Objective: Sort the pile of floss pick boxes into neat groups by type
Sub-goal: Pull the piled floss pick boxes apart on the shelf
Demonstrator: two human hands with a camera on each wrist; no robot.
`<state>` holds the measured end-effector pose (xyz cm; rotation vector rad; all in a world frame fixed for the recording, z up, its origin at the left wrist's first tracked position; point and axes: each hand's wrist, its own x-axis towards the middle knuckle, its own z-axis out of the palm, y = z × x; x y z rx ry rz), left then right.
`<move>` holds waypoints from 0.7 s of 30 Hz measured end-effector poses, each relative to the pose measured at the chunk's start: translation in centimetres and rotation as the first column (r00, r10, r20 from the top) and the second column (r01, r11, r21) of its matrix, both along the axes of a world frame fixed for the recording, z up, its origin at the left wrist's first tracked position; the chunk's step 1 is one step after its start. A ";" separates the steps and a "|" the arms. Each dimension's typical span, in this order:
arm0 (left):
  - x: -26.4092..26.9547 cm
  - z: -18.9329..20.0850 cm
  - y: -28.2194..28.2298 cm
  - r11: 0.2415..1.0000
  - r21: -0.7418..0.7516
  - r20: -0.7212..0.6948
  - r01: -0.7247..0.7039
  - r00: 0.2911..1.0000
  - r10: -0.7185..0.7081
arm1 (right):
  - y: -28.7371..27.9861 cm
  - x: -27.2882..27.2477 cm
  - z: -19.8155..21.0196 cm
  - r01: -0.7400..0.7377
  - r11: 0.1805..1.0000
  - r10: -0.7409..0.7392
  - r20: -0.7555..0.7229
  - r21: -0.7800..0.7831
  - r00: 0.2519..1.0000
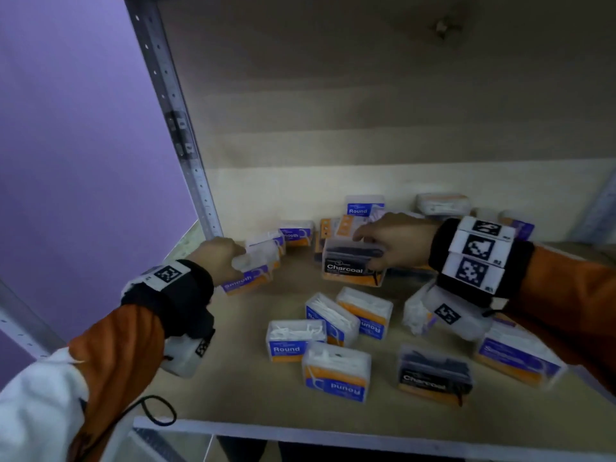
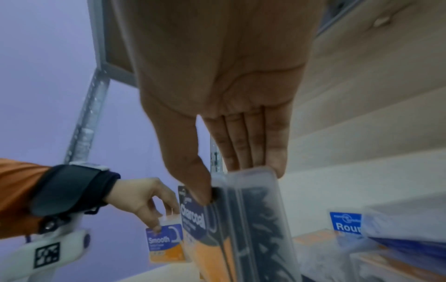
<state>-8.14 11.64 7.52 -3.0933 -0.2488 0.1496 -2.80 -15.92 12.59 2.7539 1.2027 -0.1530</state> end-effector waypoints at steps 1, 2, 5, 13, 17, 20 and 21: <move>-0.3 0.5 -0.3 1.000 0.000 0.028 0.006 1.000 -0.006 | -0.9 -0.8 0.2 0.007 1.000 -0.007 0.004 0.021 1.000; -0.7 0.9 -0.6 1.000 -0.003 0.054 0.010 0.998 -0.010 | -1.8 -1.5 0.3 0.009 0.999 -0.010 0.009 0.043 1.000; -1.5 2.0 -1.7 0.999 -0.027 0.105 0.046 0.994 -0.043 | -4.2 -4.0 0.6 0.014 0.993 -0.015 0.001 0.116 1.000; -3.0 3.1 -5.8 0.987 -0.050 0.135 0.150 0.981 -0.142 | -9.2 -9.5 -2.7 0.017 0.961 0.021 -0.135 0.275 0.991; -3.2 3.3 -8.0 0.971 -0.086 0.149 0.223 0.967 -0.209 | -11.1 -10.8 -5.2 0.077 0.962 -0.015 -0.230 0.264 0.973; -3.2 3.7 -9.8 0.957 -0.082 0.141 0.277 0.954 -0.264 | -12.2 -11.1 -7.3 0.097 0.969 -0.042 -0.235 0.227 0.971; -3.2 3.8 -10.4 0.952 -0.076 0.140 0.296 0.949 -0.284 | -12.5 -11.2 -8.1 0.109 0.972 -0.058 -0.235 0.206 0.970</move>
